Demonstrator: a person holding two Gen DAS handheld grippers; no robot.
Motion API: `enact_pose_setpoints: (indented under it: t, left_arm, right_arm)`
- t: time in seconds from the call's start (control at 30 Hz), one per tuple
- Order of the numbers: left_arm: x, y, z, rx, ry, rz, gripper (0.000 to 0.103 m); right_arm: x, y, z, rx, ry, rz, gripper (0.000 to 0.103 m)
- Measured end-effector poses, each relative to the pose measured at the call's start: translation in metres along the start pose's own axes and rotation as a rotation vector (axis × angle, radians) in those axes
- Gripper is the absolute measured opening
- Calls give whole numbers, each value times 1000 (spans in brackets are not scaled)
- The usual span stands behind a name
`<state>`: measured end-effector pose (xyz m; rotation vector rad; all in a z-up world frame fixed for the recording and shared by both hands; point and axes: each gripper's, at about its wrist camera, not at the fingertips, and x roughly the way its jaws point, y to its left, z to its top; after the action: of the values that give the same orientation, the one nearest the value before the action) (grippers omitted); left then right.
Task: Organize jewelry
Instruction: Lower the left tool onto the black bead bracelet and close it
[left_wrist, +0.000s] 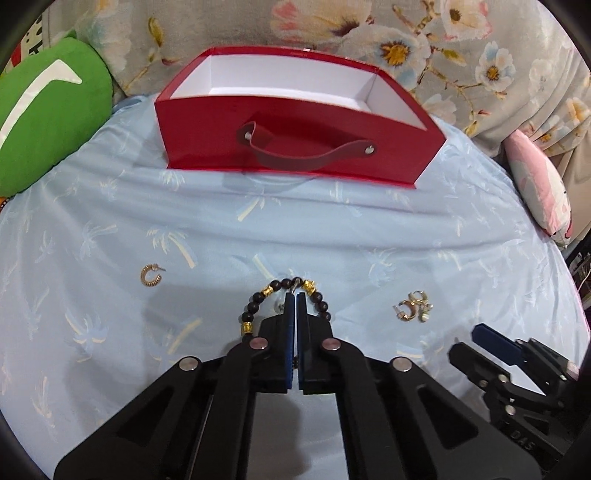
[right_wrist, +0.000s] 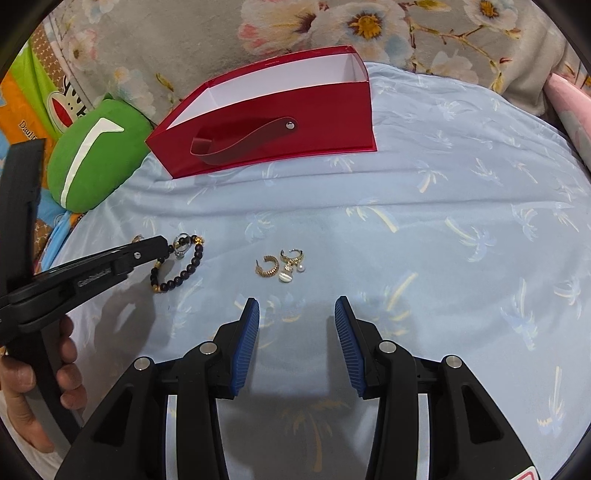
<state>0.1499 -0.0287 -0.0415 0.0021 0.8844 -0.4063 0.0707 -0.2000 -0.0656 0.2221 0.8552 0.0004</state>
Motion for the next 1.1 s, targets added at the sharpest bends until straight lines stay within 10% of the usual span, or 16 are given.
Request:
enact_pose_setpoints:
  t: [0.47,0.67,0.87,1.1]
  left_arm:
    - [-43,24,0,-39,-56,-12,1]
    - [-11,5,1,5,-3,-26,28]
    - [14,-3,2,19,30,-17,26]
    - [21,-4,6,28,37,-28,0]
  right_arm:
    - [-3,15,1,-17,-7,18,42]
    - [-3,15,0,-22,-3,10,42]
    - [-1,10,1,-9,2,7,42]
    - [2,10,2,-6,9,15,42]
